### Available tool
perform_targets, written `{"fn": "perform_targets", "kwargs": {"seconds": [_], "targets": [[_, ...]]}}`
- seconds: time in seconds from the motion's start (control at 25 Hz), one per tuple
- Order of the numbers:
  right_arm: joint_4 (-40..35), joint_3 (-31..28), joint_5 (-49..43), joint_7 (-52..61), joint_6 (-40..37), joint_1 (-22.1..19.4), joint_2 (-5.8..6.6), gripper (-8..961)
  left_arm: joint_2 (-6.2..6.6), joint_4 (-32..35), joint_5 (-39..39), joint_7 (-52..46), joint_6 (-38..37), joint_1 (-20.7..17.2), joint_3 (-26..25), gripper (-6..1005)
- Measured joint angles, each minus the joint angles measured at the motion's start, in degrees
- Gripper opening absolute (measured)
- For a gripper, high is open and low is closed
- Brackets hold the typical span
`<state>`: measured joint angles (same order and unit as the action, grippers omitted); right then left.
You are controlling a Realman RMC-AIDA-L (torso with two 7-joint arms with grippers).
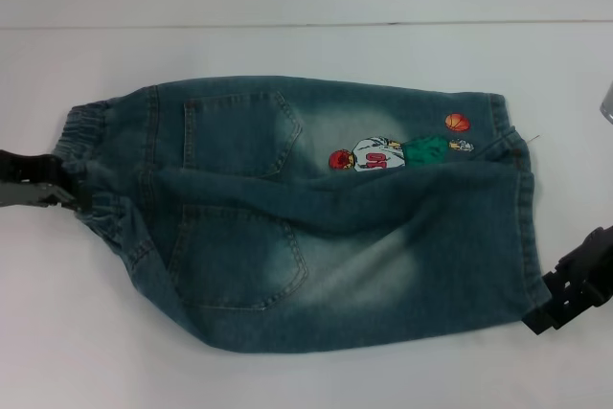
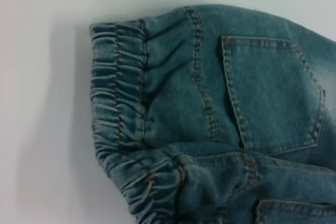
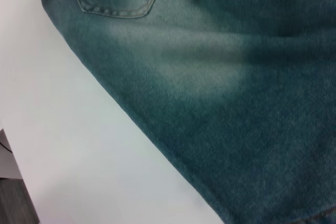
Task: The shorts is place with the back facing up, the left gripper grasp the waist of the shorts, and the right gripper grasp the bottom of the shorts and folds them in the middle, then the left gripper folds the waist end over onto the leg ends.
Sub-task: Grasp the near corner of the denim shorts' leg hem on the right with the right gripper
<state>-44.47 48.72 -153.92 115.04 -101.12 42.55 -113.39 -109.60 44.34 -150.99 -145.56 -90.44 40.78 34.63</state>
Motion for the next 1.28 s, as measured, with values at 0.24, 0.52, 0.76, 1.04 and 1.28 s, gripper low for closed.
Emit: {"fn": "perform_targets", "kwargs": {"seconds": [0.24, 0.52, 0.76, 1.04, 1.28], "targets": [[0.0, 0.2, -0.1, -0.3, 0.6, 0.1, -0.05, 757, 0.0, 0.0, 0.1, 0.0, 0.0, 0.0, 0.0, 40], [0.2, 0.1, 0.1, -1.7, 1.0, -0.1, -0.75, 710, 0.0, 0.0, 0.1, 0.0, 0.1, 0.0, 0.0, 40], [0.4, 0.1, 0.2, -2.3, 1.7, -0.3, -1.17, 499, 0.0, 0.0, 0.1, 0.1, 0.3, -0.1, 0.0, 41], [0.5, 0.1, 0.0, -2.9, 1.9, -0.5, -1.22, 201, 0.0, 0.0, 0.9, 0.1, 0.5, -0.4, -0.1, 41], [0.6, -0.3, 0.1, -3.7, 1.9, -1.0, -1.21, 30, 0.0, 0.0, 1.0, 0.1, 0.5, -0.4, -0.1, 40]]}}
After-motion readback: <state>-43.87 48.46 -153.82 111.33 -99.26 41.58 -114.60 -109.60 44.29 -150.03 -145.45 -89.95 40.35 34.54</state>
